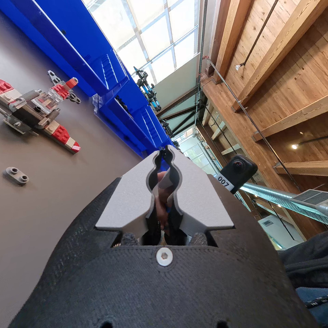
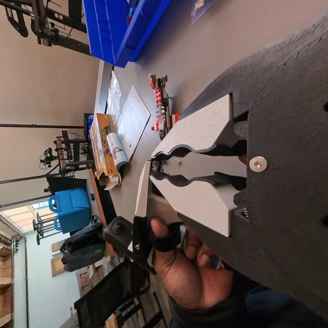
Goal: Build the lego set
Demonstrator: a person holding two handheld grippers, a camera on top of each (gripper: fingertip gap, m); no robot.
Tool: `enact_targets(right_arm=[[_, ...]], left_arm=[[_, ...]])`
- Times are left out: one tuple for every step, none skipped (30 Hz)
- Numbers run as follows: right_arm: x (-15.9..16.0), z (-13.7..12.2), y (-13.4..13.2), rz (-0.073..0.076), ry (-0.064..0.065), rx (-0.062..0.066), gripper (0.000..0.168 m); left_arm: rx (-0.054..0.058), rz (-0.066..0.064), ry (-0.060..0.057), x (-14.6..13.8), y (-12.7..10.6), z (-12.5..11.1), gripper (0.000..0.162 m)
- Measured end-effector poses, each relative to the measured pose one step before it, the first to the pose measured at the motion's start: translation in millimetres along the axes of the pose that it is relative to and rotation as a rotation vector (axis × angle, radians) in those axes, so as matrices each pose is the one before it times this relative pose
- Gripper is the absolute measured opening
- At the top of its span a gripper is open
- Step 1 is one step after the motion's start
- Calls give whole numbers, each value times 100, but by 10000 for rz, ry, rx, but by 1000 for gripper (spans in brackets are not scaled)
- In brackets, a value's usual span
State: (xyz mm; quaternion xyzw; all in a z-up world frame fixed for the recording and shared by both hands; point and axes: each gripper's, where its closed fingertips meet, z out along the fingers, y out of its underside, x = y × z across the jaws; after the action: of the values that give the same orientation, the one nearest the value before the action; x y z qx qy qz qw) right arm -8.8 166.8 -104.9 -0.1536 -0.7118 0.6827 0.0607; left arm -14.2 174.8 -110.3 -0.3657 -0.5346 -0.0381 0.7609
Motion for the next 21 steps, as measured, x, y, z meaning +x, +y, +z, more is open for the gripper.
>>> enact_targets(right_arm=[[12, -27, -36, 186, -83, 54, 13], [50, -56, -50, 134, -29, 63, 2], [391, -213, -287, 110, 118, 212, 0], [-27, -24, 25, 127, -142, -14, 0], [-45, -29, -83, -73, -76, 59, 0], [-64, -35, -188, -203, -31, 90, 0], [61, -91, -291, -259, 84, 131, 0], [107, -105, -272, -235, 101, 94, 0], [174, -89, -145, -205, 127, 25, 0], [107, -90, -74, -239, 67, 2, 1], [23, -65, 15, -293, 27, -33, 3], [-31, -35, 59, -350, 19, -82, 4], [-84, 8, 80, -412, 9, -114, 5], [-146, 21, 105, -454, -6, -133, 7], [-232, 43, 89, -455, -28, -120, 8], [-301, 40, 82, -439, -57, -104, 10], [-304, 59, 92, -429, -49, -109, 11], [-203, 57, 139, -428, 15, -139, 12], [-124, 67, 173, -402, 64, -155, 13], [-126, 66, 161, -336, 44, -145, 14], [-113, 84, 163, -245, 23, -130, 16]], left_arm=[[-13, -57, 43, 26, 2, 18, 3], [35, -18, 41, 40, -68, -3, 2], [57, -24, 86, 130, -138, -36, 2], [7, -40, 50, 99, -101, 17, 4], [11, -13, 63, 129, -118, 18, 4], [9, 1, 19, 45, -87, -12, 4], [12, -44, 2, -23, -88, -26, 3], [17, -122, 3, -72, -57, -34, 3], [17, -165, 13, -99, -58, -34, 3], [-3, -150, 14, -99, -9, -17, 4], [-10, -95, 4, -92, 8, -10, 4], [-22, -28, 0, -39, 17, 10, 3], [-48, 30, -3, 6, 68, 35, 3], [-54, 69, 2, 49, 66, 33, 3], [-53, 81, 4, 62, 62, 43, 3], [-77, 78, -4, 50, 99, 54, 3], [-104, 81, -17, 32, 128, 58, 4], [-102, 92, -32, -1, 135, 63, 4], [-74, 98, -35, 5, 79, 29, 4], [-65, 93, -21, 32, 70, 27, 4], [-58, 84, -36, 9, 63, 30, 4]])
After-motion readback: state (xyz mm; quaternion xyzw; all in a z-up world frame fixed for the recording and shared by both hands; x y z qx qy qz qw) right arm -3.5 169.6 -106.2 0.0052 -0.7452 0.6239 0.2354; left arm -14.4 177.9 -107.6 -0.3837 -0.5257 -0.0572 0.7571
